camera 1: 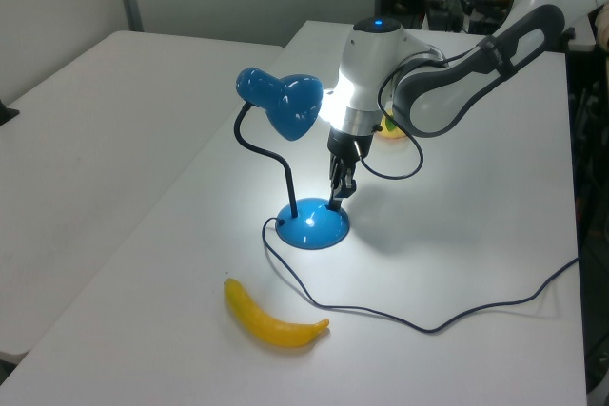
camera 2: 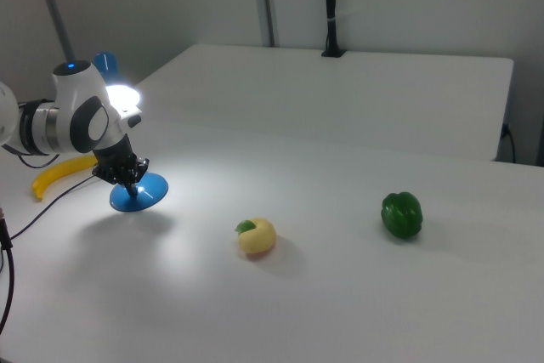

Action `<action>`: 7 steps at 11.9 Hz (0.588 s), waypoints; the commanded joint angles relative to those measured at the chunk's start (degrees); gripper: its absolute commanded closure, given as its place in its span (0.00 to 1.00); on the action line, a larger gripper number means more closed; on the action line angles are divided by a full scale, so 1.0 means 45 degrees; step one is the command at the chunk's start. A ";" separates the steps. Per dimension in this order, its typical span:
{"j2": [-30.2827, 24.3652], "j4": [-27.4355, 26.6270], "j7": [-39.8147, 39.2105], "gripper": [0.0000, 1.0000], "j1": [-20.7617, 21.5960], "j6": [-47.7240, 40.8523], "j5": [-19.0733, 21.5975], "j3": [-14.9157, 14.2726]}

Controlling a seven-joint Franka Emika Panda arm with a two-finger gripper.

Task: Turn off lamp
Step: 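Press down on the switch on the lamp base with the gripper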

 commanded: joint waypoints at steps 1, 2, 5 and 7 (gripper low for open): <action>0.0027 -0.0351 -0.0165 1.00 0.0062 0.0231 0.0063 0.0009; 0.0027 -0.0469 -0.0165 1.00 0.0062 0.0230 0.0044 -0.0010; 0.0085 -0.0704 -0.0165 1.00 0.0004 0.0211 0.0024 -0.0010; -0.0012 -0.0937 -0.0010 1.00 -0.0055 -0.0119 0.0024 -0.0010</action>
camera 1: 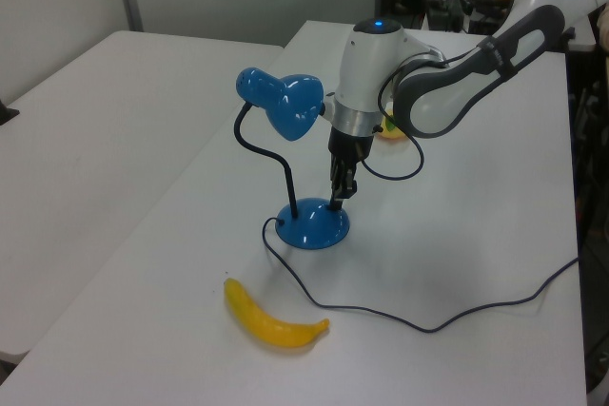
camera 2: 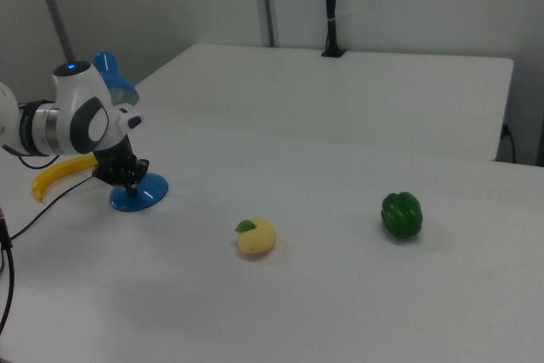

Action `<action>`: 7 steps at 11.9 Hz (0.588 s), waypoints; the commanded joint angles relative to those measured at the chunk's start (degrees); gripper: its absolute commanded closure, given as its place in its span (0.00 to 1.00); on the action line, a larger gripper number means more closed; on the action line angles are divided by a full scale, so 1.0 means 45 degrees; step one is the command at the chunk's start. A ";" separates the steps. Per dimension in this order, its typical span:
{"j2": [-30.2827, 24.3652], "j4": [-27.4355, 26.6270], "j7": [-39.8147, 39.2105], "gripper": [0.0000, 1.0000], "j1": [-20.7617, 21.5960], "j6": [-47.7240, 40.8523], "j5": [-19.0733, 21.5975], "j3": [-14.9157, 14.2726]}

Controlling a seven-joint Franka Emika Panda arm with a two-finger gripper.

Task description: Turn off lamp

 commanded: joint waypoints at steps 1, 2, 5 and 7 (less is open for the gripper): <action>-0.0069 -0.0916 0.0069 1.00 -0.0068 -0.0413 0.0024 -0.0030; -0.0186 -0.0859 0.0302 1.00 -0.0088 -0.1073 0.0005 -0.0050; -0.0947 -0.0800 0.0655 1.00 -0.0321 -0.2579 0.0004 -0.0128; -0.1416 -0.0780 0.1257 1.00 -0.0710 -0.3692 -0.0519 -0.0147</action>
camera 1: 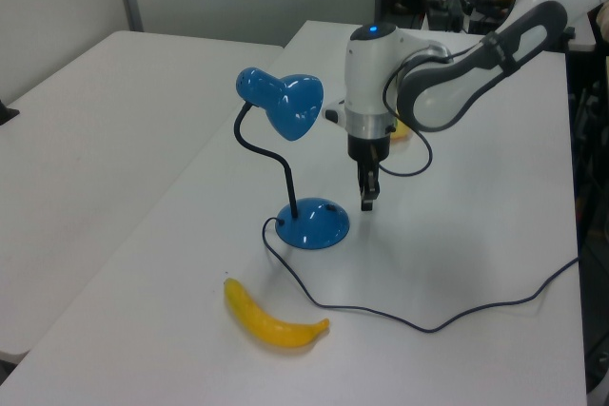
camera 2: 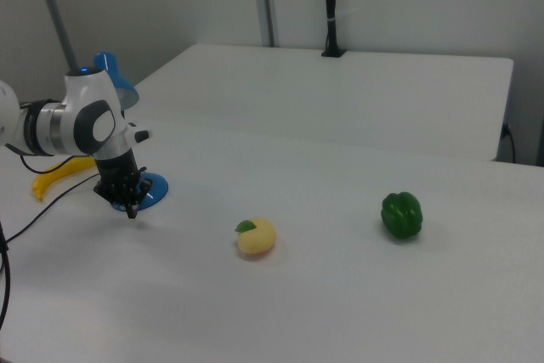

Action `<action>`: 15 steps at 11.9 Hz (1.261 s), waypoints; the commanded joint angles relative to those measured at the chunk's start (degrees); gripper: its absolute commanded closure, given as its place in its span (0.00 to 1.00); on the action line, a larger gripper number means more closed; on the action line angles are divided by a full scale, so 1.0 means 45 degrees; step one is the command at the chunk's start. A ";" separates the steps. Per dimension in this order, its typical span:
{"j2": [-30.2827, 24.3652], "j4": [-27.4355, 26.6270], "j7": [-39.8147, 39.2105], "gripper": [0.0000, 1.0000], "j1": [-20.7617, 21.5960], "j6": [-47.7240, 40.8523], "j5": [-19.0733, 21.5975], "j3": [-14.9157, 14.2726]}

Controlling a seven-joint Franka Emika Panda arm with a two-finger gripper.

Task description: Turn off lamp

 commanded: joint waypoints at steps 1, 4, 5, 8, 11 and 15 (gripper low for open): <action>-0.1133 -0.0304 0.1330 1.00 -0.0564 -0.1738 -0.1005 -0.0096; -0.1737 0.0026 0.3186 1.00 -0.1403 -0.3241 -0.1518 -0.0115; -0.2127 0.0260 0.3268 1.00 -0.1657 -0.3827 -0.1518 -0.0212; -0.3475 0.1352 0.3093 1.00 -0.1952 -0.5761 -0.1052 -0.0972; -0.4432 0.2097 0.2376 1.00 -0.1992 -0.6817 -0.0056 -0.1909; -0.5373 0.2661 0.1882 0.93 -0.2031 -0.8204 0.0103 -0.2361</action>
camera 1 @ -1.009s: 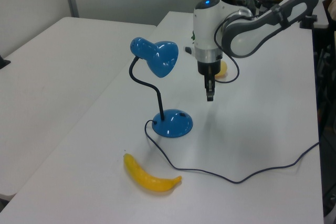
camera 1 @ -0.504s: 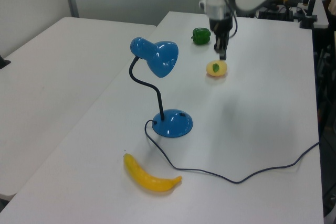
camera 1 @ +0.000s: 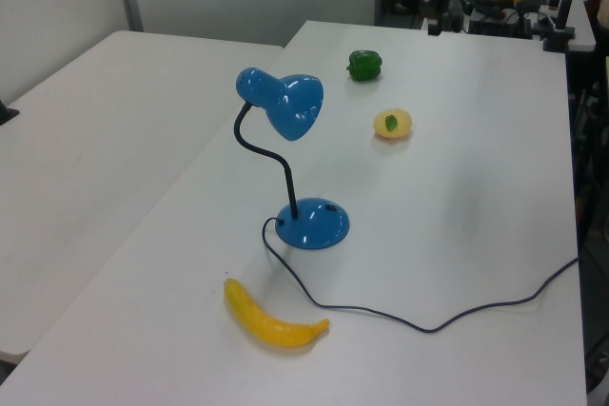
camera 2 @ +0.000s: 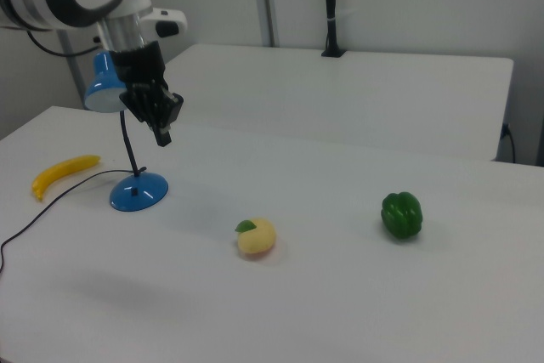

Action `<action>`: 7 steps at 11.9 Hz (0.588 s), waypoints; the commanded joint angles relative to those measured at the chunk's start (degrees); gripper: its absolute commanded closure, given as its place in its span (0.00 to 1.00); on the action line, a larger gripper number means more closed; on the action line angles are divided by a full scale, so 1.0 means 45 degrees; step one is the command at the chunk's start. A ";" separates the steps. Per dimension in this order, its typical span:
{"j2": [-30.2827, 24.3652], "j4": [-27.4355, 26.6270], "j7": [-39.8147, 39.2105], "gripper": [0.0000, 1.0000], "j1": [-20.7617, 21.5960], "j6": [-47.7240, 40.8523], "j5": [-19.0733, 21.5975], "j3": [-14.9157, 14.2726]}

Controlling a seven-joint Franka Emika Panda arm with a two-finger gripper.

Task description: Turn off lamp

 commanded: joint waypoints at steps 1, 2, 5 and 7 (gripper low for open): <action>-0.0362 0.0675 -0.0447 0.75 0.0115 -0.1272 0.0283 -0.0400; -0.0362 0.0697 -0.0641 0.21 0.0096 -0.1354 0.0303 -0.0498; -0.0361 0.0717 -0.0702 0.00 0.0174 -0.1335 0.0244 -0.0441; -0.0323 0.0775 -0.0644 0.00 0.0291 -0.1277 0.0244 -0.0421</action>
